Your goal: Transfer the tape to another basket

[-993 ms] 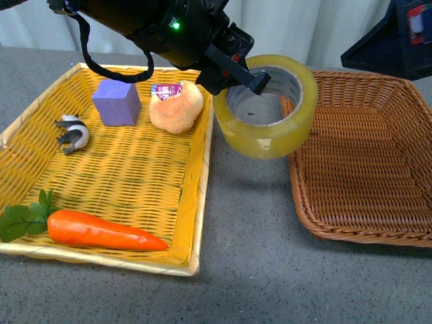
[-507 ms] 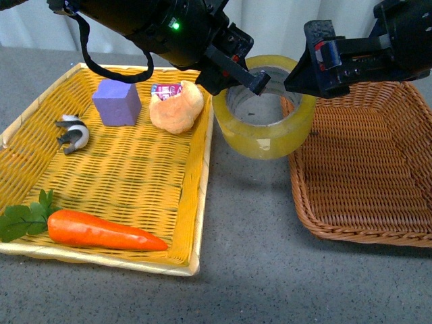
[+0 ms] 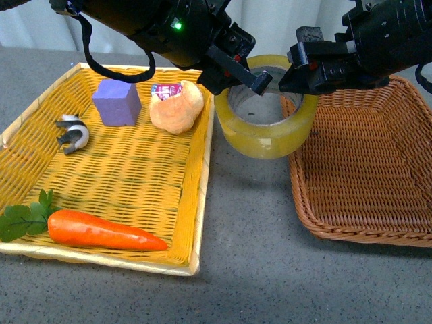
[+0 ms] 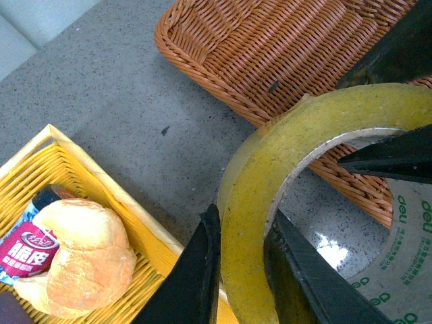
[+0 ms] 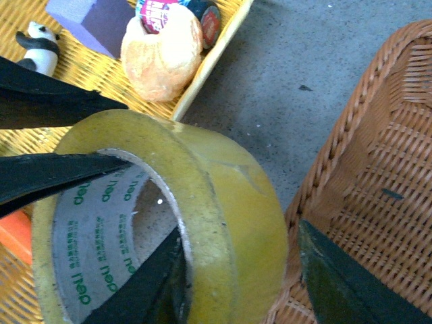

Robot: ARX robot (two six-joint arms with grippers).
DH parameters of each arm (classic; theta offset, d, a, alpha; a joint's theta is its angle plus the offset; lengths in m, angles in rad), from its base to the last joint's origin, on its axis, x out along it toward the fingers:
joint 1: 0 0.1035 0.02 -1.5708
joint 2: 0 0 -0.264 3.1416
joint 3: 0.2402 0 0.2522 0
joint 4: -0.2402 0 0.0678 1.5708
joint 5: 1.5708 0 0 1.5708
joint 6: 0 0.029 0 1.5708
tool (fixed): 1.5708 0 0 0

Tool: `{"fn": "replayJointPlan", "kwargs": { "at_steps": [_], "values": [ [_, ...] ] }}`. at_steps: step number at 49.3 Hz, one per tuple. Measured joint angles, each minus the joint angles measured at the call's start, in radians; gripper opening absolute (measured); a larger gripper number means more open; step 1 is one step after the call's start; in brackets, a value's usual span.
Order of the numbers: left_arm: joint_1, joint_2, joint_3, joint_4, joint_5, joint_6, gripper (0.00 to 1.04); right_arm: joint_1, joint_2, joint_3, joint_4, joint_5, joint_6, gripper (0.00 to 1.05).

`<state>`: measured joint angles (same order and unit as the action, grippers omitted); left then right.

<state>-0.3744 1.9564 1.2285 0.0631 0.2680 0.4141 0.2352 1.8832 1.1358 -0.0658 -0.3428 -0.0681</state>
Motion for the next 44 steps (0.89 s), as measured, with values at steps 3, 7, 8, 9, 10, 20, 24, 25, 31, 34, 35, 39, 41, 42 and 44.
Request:
{"fn": "replayJointPlan", "kwargs": {
  "at_steps": [3,7,8,9,10,20,24,25,31,34,35,39,41,42,44],
  "values": [
    [0.000,0.000,0.000,0.000,0.000,0.000,0.16,0.000,0.000,0.001,0.000,-0.019,0.020,0.37],
    [0.000,0.000,0.004,0.000,0.006,-0.008,0.16,0.000,0.000,0.001,-0.003,-0.022,0.037,0.27],
    [-0.001,0.000,0.005,0.000,0.007,-0.011,0.16,0.000,0.000,0.001,-0.005,-0.019,0.039,0.25],
    [-0.002,0.000,0.007,0.000,0.008,-0.013,0.16,0.000,0.002,0.001,-0.006,-0.016,0.039,0.23],
    [-0.003,0.000,0.010,0.000,0.009,-0.016,0.15,0.000,0.003,0.001,-0.007,-0.011,0.039,0.20],
    [-0.027,-0.014,0.055,-0.098,-0.127,0.003,0.34,-0.003,0.015,0.005,-0.015,-0.027,0.056,0.16],
    [-0.016,-0.021,0.058,-0.096,-0.114,-0.027,0.49,-0.007,0.015,0.014,-0.013,-0.026,0.060,0.16],
    [-0.012,-0.023,0.058,-0.096,-0.109,-0.036,0.51,-0.010,0.016,0.016,-0.010,-0.022,0.064,0.16],
    [0.007,-0.037,0.058,-0.097,-0.053,-0.085,0.68,-0.024,0.026,0.036,-0.014,0.000,0.069,0.16],
    [0.014,-0.050,0.055,-0.101,-0.019,-0.094,0.76,-0.034,0.033,0.047,-0.015,0.016,0.069,0.16],
    [0.017,-0.055,0.054,-0.105,-0.008,-0.098,0.80,-0.036,0.034,0.049,-0.015,0.019,0.069,0.16],
    [0.024,-0.065,0.052,-0.093,-0.028,-0.100,0.91,-0.054,0.045,0.062,-0.015,0.027,0.069,0.16],
    [0.027,-0.067,0.052,-0.082,-0.051,-0.102,0.96,-0.062,0.051,0.066,-0.017,0.036,0.070,0.16],
    [0.031,-0.067,0.052,-0.074,-0.064,-0.102,0.99,-0.067,0.055,0.069,-0.020,0.042,0.070,0.16],
    [0.035,-0.067,0.052,-0.060,-0.088,-0.103,1.00,-0.075,0.059,0.072,-0.023,0.047,0.069,0.16]
  ]
}}
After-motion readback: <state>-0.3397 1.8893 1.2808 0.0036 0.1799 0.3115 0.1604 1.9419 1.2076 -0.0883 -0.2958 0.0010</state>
